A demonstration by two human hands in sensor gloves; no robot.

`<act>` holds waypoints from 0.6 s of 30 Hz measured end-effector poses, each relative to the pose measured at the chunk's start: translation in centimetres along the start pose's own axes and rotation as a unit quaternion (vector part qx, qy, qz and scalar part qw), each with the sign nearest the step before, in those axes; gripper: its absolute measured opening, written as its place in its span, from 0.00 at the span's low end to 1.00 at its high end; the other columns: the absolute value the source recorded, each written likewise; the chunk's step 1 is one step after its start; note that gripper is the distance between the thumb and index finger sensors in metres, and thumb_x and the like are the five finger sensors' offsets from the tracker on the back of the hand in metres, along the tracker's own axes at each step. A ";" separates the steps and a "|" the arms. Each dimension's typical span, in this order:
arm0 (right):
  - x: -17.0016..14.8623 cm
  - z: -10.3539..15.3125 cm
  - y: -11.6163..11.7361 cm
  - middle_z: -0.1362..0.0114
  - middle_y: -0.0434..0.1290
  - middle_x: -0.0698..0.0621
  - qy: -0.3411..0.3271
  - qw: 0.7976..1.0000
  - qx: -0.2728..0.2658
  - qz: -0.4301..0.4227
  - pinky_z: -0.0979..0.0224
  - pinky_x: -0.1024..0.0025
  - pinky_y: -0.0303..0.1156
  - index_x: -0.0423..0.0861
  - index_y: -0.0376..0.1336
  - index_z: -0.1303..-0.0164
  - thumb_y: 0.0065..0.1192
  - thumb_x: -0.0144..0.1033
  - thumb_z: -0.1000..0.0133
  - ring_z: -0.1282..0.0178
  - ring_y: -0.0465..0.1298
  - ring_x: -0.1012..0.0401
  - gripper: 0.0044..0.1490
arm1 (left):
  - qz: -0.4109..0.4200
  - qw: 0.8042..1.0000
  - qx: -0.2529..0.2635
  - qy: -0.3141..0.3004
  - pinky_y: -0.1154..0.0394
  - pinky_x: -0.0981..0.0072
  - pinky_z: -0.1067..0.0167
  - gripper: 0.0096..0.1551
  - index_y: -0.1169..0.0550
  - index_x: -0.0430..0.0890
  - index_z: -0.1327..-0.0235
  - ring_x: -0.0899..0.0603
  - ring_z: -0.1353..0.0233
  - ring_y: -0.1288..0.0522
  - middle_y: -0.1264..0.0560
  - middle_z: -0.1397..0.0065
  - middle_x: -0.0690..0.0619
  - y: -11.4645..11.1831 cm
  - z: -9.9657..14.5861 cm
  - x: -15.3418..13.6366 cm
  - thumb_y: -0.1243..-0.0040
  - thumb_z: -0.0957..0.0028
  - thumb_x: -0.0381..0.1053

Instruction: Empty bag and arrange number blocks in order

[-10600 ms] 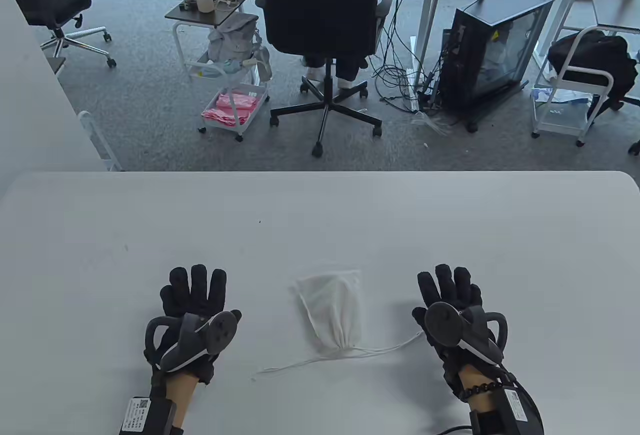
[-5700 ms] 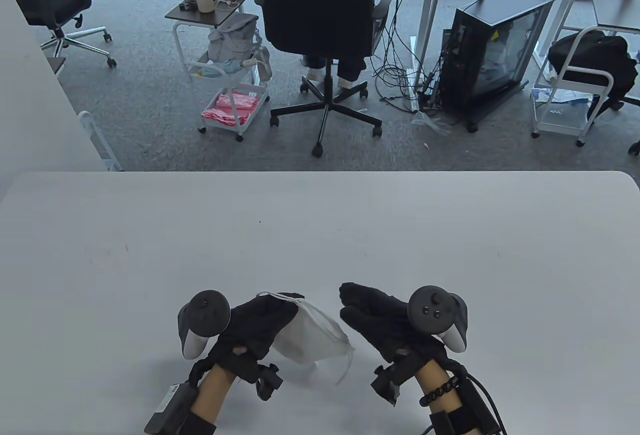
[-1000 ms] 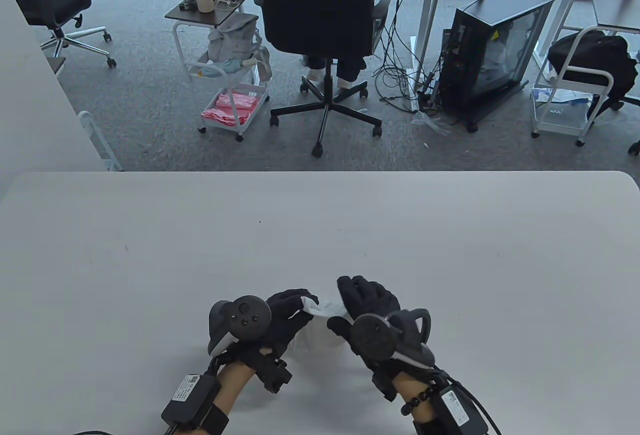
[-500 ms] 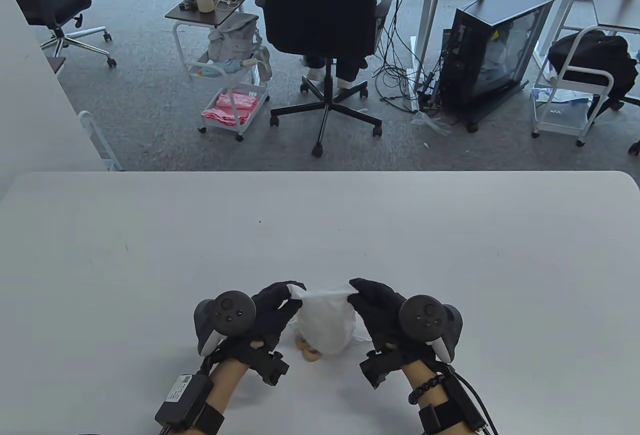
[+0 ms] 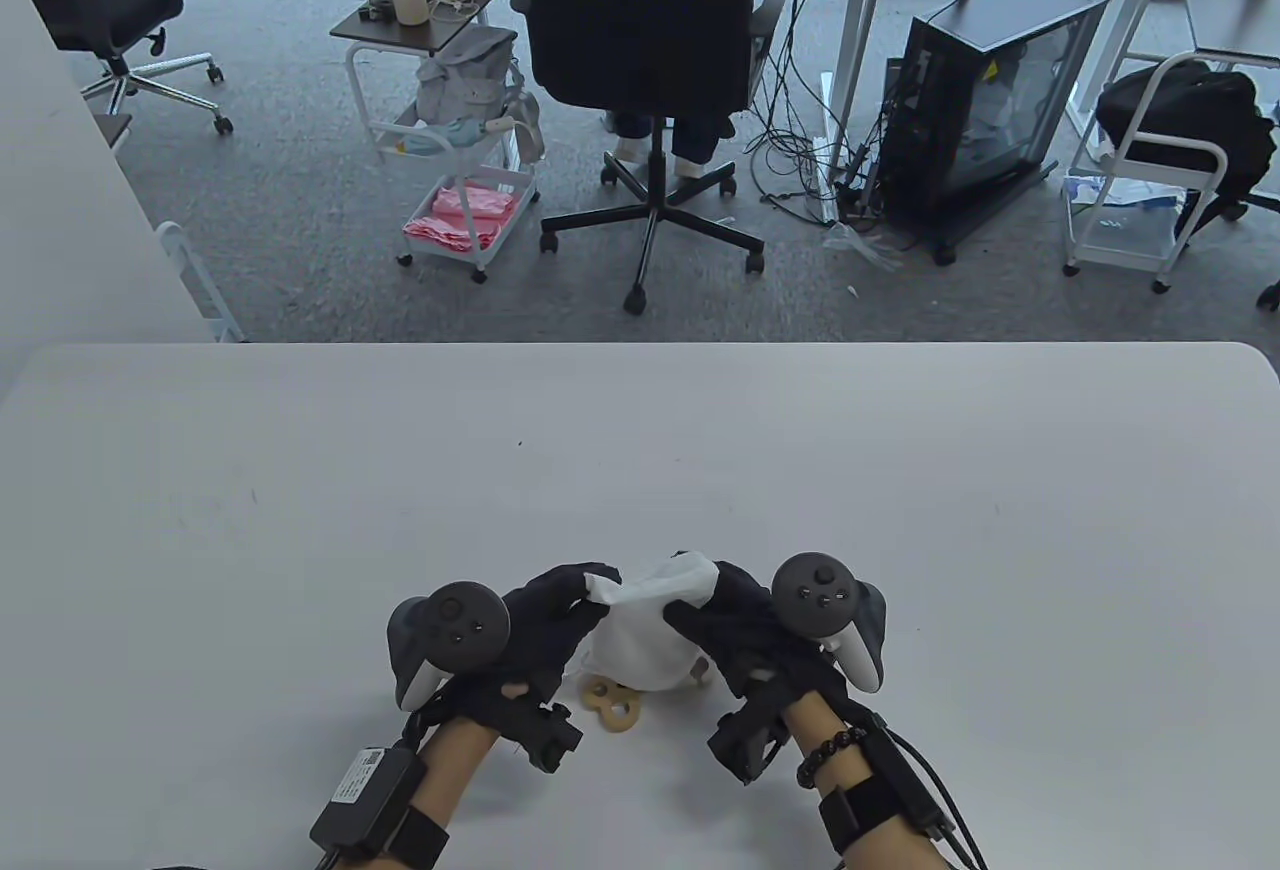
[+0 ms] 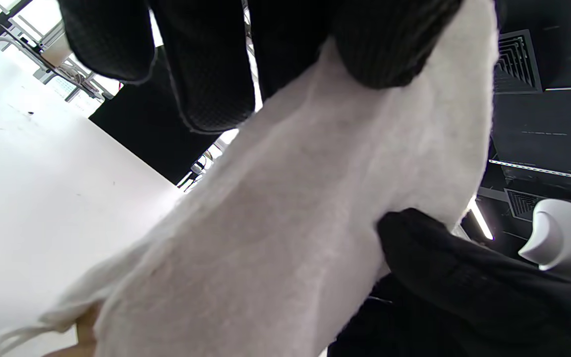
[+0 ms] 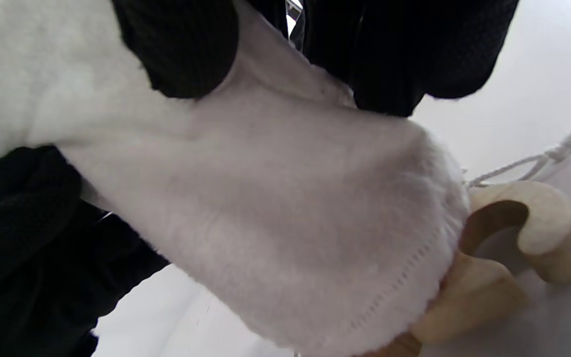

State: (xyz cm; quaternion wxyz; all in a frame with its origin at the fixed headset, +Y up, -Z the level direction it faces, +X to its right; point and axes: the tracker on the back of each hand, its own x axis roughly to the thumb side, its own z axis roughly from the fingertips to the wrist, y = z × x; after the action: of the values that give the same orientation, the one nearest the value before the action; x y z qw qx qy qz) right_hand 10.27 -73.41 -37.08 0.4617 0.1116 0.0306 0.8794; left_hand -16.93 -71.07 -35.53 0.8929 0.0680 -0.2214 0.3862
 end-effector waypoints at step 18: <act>-0.1 2.6 -5.0 0.32 0.77 0.40 -0.001 0.992 -0.112 0.050 0.39 0.47 0.81 0.45 0.73 0.39 0.67 0.40 0.43 0.41 0.82 0.42 0.25 | -0.008 0.999 -0.037 0.009 0.30 0.29 0.31 0.28 0.26 0.50 0.27 0.33 0.26 0.22 0.24 0.26 0.46 -0.1 0.6 -0.2 0.43 0.41 0.56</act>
State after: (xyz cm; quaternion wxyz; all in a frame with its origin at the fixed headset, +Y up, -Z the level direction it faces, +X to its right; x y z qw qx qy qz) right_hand 15.00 -70.78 -35.34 0.4272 0.0615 -0.0745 0.8990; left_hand -17.17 -71.50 -35.10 0.8997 0.0335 -0.2269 0.3714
